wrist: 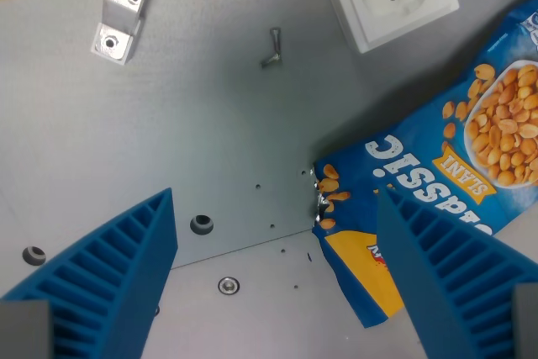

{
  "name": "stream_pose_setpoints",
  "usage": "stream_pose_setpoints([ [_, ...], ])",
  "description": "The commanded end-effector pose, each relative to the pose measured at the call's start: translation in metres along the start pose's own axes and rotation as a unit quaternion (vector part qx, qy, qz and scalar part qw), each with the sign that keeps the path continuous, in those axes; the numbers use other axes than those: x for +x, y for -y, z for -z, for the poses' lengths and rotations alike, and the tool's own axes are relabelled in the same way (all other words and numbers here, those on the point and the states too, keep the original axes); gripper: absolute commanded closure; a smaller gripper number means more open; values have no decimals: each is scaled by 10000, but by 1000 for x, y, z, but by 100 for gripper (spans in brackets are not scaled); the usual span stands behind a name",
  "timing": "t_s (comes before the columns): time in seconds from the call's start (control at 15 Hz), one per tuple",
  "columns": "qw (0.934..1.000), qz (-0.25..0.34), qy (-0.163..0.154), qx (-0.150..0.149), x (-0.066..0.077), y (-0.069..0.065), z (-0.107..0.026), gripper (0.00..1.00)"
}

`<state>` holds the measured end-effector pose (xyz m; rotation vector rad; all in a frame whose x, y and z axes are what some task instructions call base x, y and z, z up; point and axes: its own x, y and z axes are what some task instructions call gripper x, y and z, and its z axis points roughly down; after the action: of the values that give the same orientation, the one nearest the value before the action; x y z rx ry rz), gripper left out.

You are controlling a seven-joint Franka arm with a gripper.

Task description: Move in base negative x

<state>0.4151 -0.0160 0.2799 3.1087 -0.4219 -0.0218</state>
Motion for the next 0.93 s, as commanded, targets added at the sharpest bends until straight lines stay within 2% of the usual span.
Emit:
stream_pose_setpoints([
  [0.07,10000,-4,-34,7,-5,-3,3,0],
  [0.93,10000,-4,-34,7,-70,-38,-5,0],
])
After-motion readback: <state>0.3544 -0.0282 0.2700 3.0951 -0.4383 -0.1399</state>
